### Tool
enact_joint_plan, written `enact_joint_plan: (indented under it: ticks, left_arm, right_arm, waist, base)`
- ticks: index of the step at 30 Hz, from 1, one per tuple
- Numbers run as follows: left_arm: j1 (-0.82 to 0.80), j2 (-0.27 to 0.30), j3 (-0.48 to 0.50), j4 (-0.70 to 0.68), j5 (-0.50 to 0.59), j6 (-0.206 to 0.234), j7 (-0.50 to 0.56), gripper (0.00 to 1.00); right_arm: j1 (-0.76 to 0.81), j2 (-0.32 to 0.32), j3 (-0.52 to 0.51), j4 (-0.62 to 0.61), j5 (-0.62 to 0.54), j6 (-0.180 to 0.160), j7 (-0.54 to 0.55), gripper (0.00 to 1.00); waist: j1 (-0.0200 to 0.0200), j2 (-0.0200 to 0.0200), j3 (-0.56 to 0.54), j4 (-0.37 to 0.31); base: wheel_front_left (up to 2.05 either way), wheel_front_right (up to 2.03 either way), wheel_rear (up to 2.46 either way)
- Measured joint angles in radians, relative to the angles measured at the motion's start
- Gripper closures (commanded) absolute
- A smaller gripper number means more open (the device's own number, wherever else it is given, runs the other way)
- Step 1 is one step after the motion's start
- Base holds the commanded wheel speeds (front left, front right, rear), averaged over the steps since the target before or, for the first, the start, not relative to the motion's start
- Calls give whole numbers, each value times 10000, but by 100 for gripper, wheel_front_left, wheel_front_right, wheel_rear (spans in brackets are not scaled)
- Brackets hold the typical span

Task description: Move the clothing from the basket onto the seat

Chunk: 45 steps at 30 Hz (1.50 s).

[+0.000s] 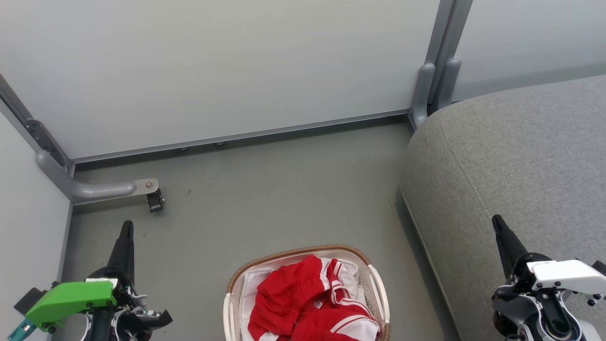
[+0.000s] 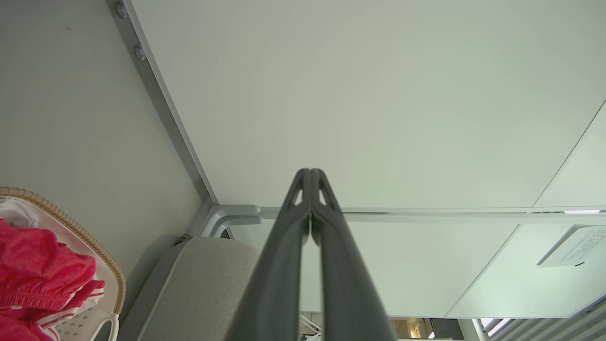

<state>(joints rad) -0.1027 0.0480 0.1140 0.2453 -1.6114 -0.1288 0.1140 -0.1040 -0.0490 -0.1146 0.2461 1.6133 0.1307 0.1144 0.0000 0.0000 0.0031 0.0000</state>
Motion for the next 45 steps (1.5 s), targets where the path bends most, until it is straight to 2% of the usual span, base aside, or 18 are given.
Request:
enact_joint_plan:
  ticks: [2,3,13,23,29,45]
  left_arm:
    - [0,0,0,0,0,0,0,100]
    - [0,0,0,0,0,-2,0,0]
    - [468,-86,-232,479,35,48,-215,0]
    - [470,-86,-462,222,662,48,-685,0]
    - [471,-86,-502,82,1492,48,-953,0]
    - [610,-79,-802,-456,4587,71,-1569,0]
  right_arm:
    - [0,0,0,0,0,0,0,100]
    - [0,0,0,0,0,0,0,0]
    - [408,174,176,512,-84,-4,-198,0]
    - [406,167,219,546,-965,-4,-671,0]
    - [391,163,161,412,-1870,-4,-934,0]
    - [383,121,339,-130,-4982,-4,-1559,0]
  waist:
    - [0,0,0,0]
    - [0,0,0,0]
    - [0,0,7,0]
    - [0,0,34,6]
    - [0,0,47,16]
    - [0,0,100,34]
  base:
    - [0,0,0]
    - [0,0,0]
    - [0,0,0]
    - [0,0,0]
    - [0,0,0]
    - [0,0,0]
